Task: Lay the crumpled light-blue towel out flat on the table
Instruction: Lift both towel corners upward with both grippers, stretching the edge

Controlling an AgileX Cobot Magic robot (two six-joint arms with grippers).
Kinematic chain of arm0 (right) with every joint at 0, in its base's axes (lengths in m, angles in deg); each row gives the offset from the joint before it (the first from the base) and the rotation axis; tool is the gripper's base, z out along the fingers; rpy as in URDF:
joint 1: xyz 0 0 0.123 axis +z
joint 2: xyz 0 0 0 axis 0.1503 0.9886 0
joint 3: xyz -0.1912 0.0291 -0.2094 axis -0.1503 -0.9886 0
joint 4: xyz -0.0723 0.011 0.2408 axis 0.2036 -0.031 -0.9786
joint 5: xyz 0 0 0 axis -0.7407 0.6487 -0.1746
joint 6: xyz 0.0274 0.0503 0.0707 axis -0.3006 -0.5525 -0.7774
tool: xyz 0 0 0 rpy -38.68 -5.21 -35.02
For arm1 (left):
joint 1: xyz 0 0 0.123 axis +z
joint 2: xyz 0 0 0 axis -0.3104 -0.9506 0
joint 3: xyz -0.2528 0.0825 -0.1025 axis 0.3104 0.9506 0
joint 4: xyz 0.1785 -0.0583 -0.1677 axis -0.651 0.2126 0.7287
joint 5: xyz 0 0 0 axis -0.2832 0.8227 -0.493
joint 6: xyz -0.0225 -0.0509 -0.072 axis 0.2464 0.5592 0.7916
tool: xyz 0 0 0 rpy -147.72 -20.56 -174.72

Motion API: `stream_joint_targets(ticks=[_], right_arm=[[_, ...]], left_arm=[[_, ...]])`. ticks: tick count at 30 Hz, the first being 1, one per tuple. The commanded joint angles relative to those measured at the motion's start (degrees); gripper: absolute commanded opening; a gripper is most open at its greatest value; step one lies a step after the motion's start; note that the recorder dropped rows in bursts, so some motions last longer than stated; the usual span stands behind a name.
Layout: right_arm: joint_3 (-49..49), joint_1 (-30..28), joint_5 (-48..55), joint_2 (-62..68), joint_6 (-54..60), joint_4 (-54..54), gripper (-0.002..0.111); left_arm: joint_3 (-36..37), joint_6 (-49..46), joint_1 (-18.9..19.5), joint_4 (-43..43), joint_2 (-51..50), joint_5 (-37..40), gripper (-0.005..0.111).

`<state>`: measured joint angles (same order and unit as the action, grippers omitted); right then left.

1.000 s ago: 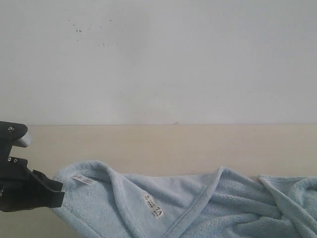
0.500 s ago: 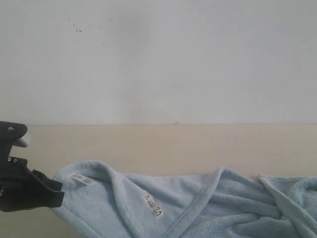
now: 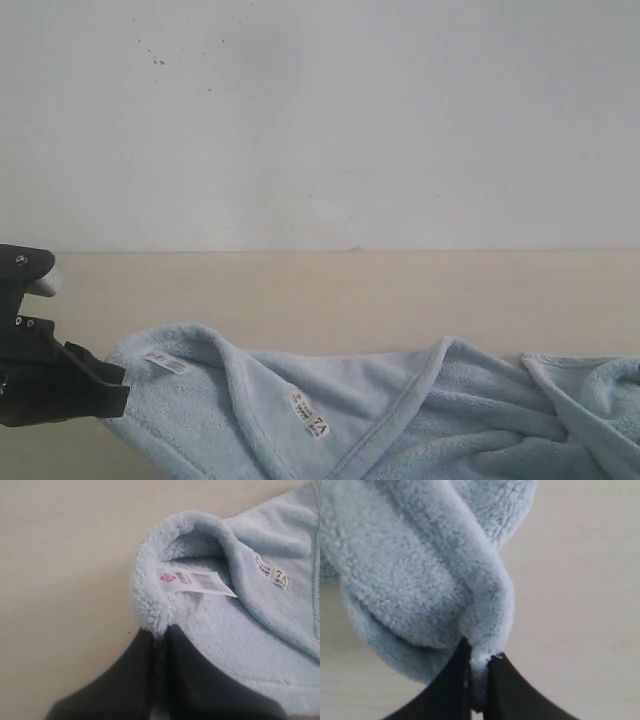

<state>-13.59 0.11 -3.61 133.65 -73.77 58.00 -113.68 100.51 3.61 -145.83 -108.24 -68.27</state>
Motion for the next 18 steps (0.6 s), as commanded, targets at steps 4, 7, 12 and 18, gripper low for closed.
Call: stream_joint_targets(ticks=[4, 7, 12, 18], right_arm=[[2.92, -0.09, -1.92, -13.95, -0.95, 0.67, 0.000], [4.11, -0.09, -2.07, -20.88, -1.70, 0.78, 0.000], [8.03, -0.09, -1.99, -31.40, -5.36, 0.64, 0.000], [13.51, -0.09, -3.58, -37.87, -13.00, 1.22, 0.000]], left_arm=[[0.21, 0.37, 0.21, -0.16, 5.53, 1.23, 0.004], [0.21, 0.37, 0.21, -0.16, 9.87, 1.23, 0.004], [0.30, 1.50, 2.04, -0.16, 21.03, 1.01, 0.004], [0.30, 8.69, 4.25, -0.16, 31.03, -0.07, 0.004]])
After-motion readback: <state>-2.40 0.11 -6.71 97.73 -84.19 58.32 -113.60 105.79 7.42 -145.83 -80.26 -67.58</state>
